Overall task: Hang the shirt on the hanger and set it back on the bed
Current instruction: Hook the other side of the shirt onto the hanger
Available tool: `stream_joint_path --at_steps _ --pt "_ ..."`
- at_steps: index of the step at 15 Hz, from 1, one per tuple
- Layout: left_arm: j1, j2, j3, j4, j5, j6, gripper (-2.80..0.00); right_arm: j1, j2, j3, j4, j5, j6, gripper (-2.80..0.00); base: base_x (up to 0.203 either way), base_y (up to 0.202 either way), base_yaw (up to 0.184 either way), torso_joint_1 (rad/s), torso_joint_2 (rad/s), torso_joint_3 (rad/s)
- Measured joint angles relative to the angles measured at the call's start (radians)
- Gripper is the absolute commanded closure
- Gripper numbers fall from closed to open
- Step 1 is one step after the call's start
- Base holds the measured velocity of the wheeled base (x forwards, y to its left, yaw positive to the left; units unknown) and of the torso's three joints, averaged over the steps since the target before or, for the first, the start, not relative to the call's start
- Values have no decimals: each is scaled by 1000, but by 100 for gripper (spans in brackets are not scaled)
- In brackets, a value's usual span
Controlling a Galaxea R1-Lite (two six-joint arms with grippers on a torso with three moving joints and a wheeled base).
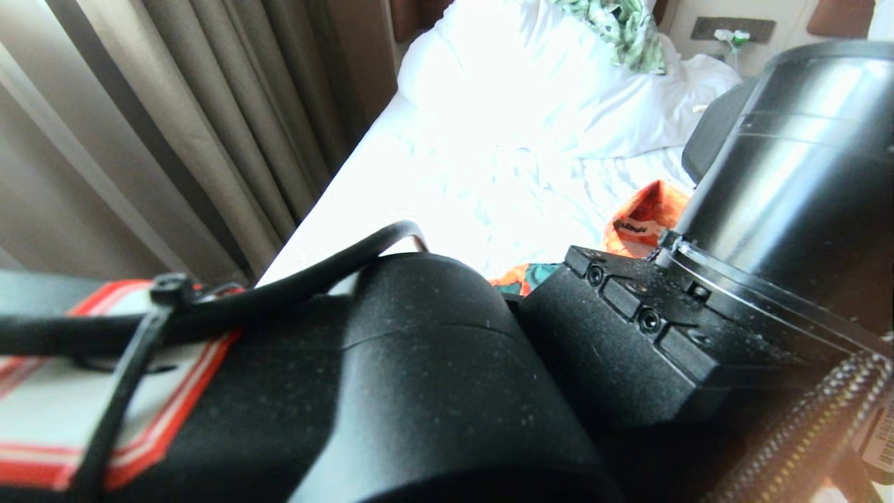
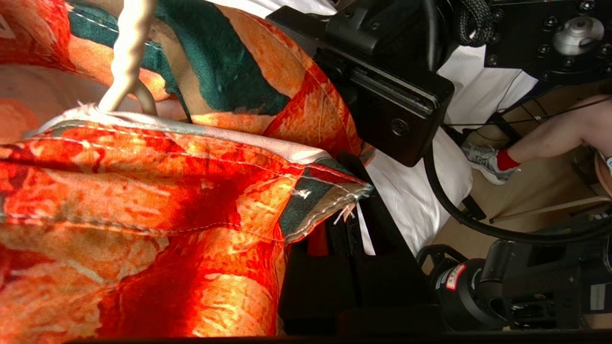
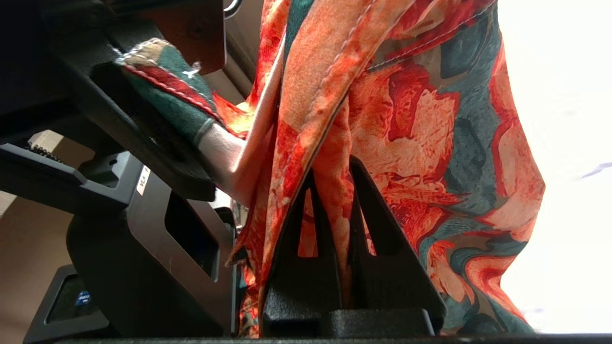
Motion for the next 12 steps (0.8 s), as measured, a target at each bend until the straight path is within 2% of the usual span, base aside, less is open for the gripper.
stream_joint_path --at_steps 2,3,8,10,12 --pt "0 4 5 0 4 1 0 -4 12 -2 0 1 0 0 0 0 0 0 0 0" --pt "0 5 5 -1 6 2 -280 -6 14 -3 0 1 0 0 0 0 0 0 0 0" --pt "-7 2 14 2 7 1 -280 -12 17 -4 1 2 1 0 0 0 0 0 0 0" --pt "-13 -18 53 3 1 1 -280 -14 15 -4 1 2 1 0 0 0 0 0 0 0" --pt "-20 -51 118 3 -34 2 -280 -15 14 -4 1 2 0 0 0 0 0 0 0 0"
